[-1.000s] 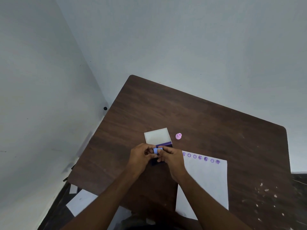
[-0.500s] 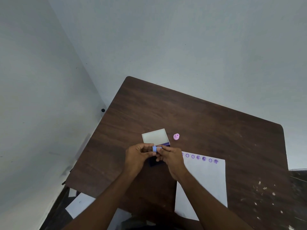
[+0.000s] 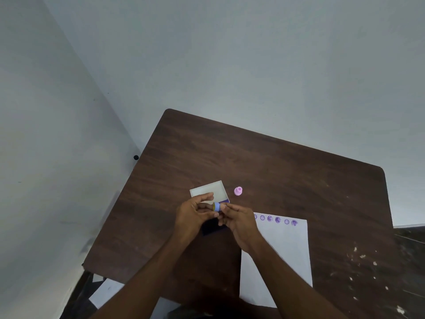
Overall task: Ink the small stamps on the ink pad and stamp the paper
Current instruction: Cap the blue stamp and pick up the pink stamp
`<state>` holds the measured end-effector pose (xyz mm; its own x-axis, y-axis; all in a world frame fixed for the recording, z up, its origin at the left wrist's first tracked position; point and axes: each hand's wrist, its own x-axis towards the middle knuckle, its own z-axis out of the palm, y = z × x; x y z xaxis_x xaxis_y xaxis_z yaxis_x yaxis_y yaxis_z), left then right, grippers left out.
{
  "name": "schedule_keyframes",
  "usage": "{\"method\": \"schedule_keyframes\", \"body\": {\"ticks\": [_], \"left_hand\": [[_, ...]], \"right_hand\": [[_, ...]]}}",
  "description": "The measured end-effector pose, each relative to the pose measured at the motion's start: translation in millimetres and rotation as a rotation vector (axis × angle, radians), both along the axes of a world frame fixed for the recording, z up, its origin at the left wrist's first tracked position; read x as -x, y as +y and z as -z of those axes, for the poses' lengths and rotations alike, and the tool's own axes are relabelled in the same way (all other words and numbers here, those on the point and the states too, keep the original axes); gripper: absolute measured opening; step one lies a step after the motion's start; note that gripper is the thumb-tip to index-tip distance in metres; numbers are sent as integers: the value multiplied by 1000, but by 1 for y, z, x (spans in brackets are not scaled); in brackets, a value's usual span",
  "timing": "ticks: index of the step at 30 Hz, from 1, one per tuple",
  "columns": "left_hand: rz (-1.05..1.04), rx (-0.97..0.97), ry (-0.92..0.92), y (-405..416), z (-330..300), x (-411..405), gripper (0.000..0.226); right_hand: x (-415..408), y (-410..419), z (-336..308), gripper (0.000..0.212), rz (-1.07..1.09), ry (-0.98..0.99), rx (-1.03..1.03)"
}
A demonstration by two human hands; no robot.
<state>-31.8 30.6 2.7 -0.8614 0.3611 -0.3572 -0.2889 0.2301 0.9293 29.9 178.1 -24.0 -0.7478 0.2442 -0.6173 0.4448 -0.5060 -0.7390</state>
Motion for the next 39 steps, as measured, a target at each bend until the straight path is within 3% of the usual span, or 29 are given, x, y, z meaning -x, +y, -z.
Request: {"method": "schedule_keyframes", "body": {"ticks": [5,10,16,29,34,39], "left_hand": [[69,6,-67,17,3,2,61],[93,141,-42,21,13,3,54],[72,282,94,25,15,6,40],[59,358,125,36,18,10,40],[88,365,135,38,22,13,43],[84,314,119,35,24,15,43]], "right_hand": [[-3,17,0,20,108,18,23],[-3,49,13,16,215,-268,-439],[11,66,22,18,-48,-429,-812],[29,64,29,12,-288,-459,-1002],[26,64,31,33,-406,-450,-1136],[27,61,26,45,-366,-286,-1355]]}}
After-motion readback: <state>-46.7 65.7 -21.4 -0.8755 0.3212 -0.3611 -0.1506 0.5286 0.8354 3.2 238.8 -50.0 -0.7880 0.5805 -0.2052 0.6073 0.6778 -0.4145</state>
